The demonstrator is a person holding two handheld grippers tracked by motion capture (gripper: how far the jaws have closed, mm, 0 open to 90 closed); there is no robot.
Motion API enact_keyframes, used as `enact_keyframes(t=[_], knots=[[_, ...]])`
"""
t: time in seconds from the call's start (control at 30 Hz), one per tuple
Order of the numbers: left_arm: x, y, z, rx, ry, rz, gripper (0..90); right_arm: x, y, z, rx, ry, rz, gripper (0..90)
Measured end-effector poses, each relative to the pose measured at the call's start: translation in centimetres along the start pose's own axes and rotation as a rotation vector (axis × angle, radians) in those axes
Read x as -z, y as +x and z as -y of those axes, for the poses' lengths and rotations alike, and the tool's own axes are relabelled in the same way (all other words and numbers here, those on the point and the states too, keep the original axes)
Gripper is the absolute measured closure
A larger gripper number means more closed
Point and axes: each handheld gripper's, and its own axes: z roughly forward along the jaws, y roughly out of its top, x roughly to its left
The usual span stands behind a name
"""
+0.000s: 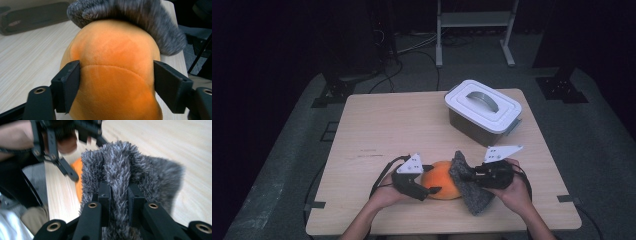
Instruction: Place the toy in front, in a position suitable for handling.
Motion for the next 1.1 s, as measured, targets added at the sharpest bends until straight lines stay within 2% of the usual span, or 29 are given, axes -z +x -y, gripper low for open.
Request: enact_keyframes(t=[0.03, 0.1, 0.17, 0.23, 0.3, 0.4, 0.47, 0.53, 0.63, 0.67, 0.77, 0.83, 0.97, 1.07, 1.1], knots=[[0.1, 0.0, 0.0, 0.001, 0.001, 0.004, 22.9, -0.3, 0.0, 0.2, 0.005, 0.018, 0.003, 75.5], [0.3, 0.1, -0.1, 0.017, -0.008, 0.001, 18.4, -0.4, -0.2, 0.5, -0.01, 0.017, -0.017, 75.5], [0.4, 0.2, -0.2, 0.044, -0.003, -0.007, 13.6, -0.1, -0.3, 0.5, -0.008, 0.027, 0.004, 75.5], [0.2, 0.4, 0.0, 0.062, 0.007, 0.011, 14.0, 0.3, -0.4, 0.5, -0.014, 0.026, 0.017, 75.6], [0.0, 0.3, 0.0, 0.039, 0.014, 0.014, 20.4, 0.5, 0.0, 0.1, 0.004, 0.015, 0.03, 75.6], [-0.1, -0.1, -0.3, 0.016, 0.002, 0.008, 22.2, 0.3, 1.2, -1.0, 0.05, -0.005, 0.021, 75.6], [-0.2, -0.4, -0.4, -0.016, -0.002, 0.002, 22.9, -0.1, 2.0, -1.6, 0.085, 0.002, 0.019, 75.3], [-0.2, -0.4, -0.4, -0.026, 0.004, -0.008, 23.3, -0.6, 2.4, -1.8, 0.113, 0.024, 0.022, 74.8], [0.2, 0.0, -0.2, 0.008, -0.001, -0.013, 23.3, -0.9, 2.0, -1.4, 0.1, 0.045, 0.005, 74.8], [0.2, 0.1, -0.2, 0.023, -0.01, -0.015, 23.2, -0.7, 1.7, -1.2, 0.092, 0.056, 0.011, 74.9], [0.4, 0.3, -0.3, 0.034, -0.017, -0.022, 23.2, -0.1, 1.2, -1.0, 0.073, 0.069, 0.032, 75.2], [0.2, 0.1, -0.4, 0.024, -0.018, -0.016, 23.9, 0.2, 1.1, -1.0, 0.074, 0.068, 0.045, 75.4], [-0.1, -0.5, -0.6, -0.033, -0.021, -0.002, 24.0, 0.6, 1.8, -2.0, 0.097, 0.029, 0.04, 75.4], [0.0, -0.4, -0.6, -0.026, -0.019, -0.006, 22.4, 0.1, 2.0, -2.0, 0.113, 0.042, 0.032, 75.4], [0.2, -0.2, -0.6, -0.01, -0.021, -0.005, 21.0, -0.1, 1.9, -1.9, 0.11, 0.057, 0.035, 75.4]])
